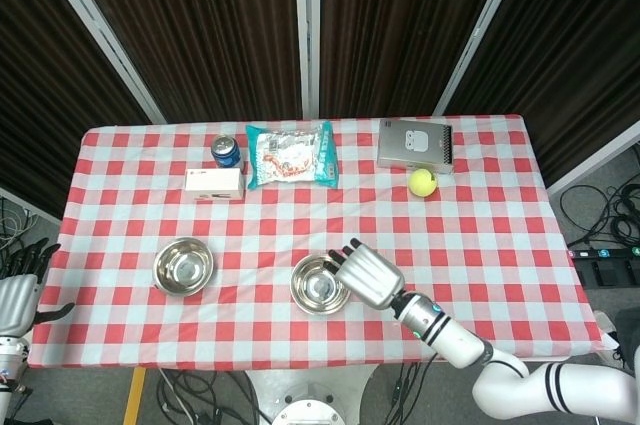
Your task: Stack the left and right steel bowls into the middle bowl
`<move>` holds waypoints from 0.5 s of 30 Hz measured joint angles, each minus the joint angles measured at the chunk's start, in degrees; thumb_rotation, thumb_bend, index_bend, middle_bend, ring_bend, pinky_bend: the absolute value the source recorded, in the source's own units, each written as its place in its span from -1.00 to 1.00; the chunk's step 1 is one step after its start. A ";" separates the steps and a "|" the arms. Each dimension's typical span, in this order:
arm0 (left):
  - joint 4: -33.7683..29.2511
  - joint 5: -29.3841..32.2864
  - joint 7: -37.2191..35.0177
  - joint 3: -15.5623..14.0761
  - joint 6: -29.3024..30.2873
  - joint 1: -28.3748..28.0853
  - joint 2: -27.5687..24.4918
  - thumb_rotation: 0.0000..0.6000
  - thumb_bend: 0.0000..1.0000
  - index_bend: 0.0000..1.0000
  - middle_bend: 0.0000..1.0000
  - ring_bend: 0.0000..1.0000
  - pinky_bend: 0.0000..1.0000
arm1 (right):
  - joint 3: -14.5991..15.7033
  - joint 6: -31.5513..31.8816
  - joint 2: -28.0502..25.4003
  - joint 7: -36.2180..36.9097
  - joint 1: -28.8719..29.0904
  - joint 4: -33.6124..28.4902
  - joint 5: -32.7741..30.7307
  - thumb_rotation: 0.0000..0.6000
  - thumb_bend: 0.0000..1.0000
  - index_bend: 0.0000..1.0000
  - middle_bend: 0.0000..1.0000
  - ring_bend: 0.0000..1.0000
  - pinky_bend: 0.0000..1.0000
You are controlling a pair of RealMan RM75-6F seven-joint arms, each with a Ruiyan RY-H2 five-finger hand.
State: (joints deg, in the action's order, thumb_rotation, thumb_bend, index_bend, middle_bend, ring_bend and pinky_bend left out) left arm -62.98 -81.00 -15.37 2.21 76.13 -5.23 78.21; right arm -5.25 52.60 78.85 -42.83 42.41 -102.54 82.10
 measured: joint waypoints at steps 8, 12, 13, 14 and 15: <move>-1.14 -1.20 0.57 -0.37 0.56 -0.25 -0.46 1.00 -0.89 -0.68 -0.74 -0.90 -0.81 | -0.33 10.06 -11.20 7.84 -6.35 -2.76 -0.54 1.00 -1.00 -0.42 -0.40 -0.32 -0.28; -2.52 -1.97 1.09 -0.50 1.20 -0.44 -0.96 1.00 -0.89 -0.68 -0.74 -0.90 -0.81 | -0.37 12.75 -14.04 16.82 -9.90 0.33 -2.20 1.00 -0.98 -0.54 -0.49 -0.62 -0.51; -2.89 -2.12 1.22 -0.52 1.35 -0.47 -1.08 1.00 -0.89 -0.68 -0.74 -0.90 -0.81 | -0.34 13.04 -14.68 19.22 -10.70 1.43 -2.73 1.00 -0.97 -0.57 -0.53 -0.73 -0.59; -3.43 -2.33 1.43 -0.56 1.56 -0.50 -1.25 1.00 -0.89 -0.68 -0.74 -0.90 -0.81 | -0.29 13.42 -15.47 22.54 -11.76 3.08 -3.36 1.00 -0.94 -0.59 -0.58 -0.84 -0.70; -3.83 -2.50 1.63 -0.60 1.73 -0.52 -1.39 1.00 -0.89 -0.68 -0.74 -0.90 -0.81 | -0.23 13.71 -16.01 25.09 -12.57 4.43 -3.71 1.00 -0.92 -0.59 -0.60 -0.92 -0.79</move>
State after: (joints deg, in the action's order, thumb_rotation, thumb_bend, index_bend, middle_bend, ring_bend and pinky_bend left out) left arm -66.81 -83.51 -13.74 1.62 77.87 -5.76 76.82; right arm -5.48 66.31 62.84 -17.74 29.84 -98.11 78.39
